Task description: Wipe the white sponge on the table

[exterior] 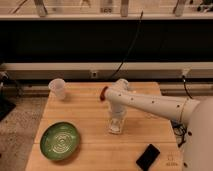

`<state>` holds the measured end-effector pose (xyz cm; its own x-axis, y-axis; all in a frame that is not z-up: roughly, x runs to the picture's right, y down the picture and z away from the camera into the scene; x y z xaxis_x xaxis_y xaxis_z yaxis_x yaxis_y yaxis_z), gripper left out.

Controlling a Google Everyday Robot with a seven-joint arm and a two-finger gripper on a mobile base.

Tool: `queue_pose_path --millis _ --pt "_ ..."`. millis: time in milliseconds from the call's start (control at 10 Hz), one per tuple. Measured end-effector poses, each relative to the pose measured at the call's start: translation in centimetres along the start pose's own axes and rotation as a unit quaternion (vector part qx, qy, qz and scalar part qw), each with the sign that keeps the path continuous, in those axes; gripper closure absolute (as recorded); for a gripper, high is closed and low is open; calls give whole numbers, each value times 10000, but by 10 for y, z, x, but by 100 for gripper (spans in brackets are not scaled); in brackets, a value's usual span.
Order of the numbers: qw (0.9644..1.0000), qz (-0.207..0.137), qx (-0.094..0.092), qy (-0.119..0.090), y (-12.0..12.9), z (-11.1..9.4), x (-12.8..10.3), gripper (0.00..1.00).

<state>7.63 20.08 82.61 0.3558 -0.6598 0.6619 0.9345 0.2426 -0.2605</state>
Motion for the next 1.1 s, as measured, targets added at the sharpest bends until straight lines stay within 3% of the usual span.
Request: queue_pose_path --millis 600,900,1100 --pt "9995 275 -5 147 26 -7 11 100" --pt "9981 471 -44 384 37 -20 32 100" --pt "9976 471 -61 507 29 -27 47 100"
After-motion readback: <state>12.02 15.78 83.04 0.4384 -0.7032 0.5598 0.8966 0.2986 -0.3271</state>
